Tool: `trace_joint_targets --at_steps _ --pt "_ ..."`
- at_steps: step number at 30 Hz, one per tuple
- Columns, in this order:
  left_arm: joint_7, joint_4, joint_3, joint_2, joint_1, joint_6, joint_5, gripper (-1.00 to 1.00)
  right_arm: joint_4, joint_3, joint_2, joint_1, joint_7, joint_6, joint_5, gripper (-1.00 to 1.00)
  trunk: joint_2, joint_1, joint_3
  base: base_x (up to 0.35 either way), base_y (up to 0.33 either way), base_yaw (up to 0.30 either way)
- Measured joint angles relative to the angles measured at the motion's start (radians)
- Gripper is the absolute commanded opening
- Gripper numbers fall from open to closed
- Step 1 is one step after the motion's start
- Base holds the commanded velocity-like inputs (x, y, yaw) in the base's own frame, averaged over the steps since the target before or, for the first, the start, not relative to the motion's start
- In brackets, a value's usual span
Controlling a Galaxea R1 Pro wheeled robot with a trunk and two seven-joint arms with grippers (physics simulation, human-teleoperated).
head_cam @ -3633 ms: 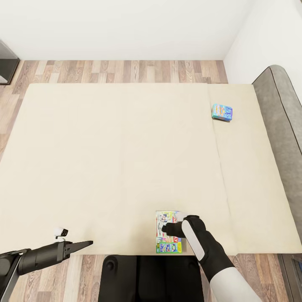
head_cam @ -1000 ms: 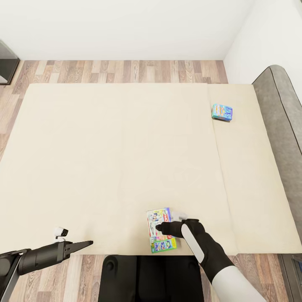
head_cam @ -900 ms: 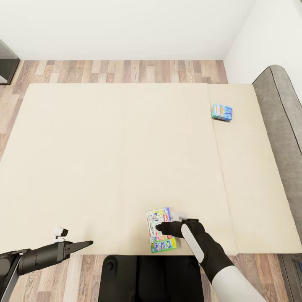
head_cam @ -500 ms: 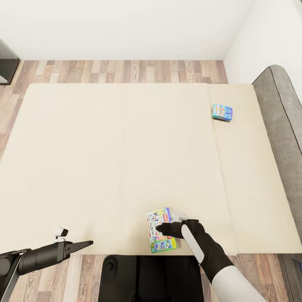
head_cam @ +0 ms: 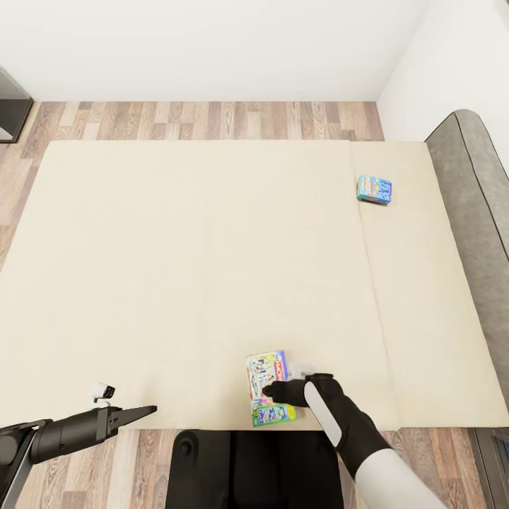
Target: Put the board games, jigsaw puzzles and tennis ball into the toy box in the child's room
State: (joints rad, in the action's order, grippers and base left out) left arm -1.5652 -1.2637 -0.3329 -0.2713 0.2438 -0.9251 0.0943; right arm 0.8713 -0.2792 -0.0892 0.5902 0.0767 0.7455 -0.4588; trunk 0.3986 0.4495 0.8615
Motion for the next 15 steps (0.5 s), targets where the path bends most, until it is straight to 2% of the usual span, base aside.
trace_joint_targets --at_steps 15 --pt "0.0 0.0 0.0 0.0 0.0 0.0 0.0 1.0 -0.003 -0.001 -0.028 0.0 -0.003 -0.009 0.002 1.0 0.0 0.0 0.0 0.0 0.0 0.0"
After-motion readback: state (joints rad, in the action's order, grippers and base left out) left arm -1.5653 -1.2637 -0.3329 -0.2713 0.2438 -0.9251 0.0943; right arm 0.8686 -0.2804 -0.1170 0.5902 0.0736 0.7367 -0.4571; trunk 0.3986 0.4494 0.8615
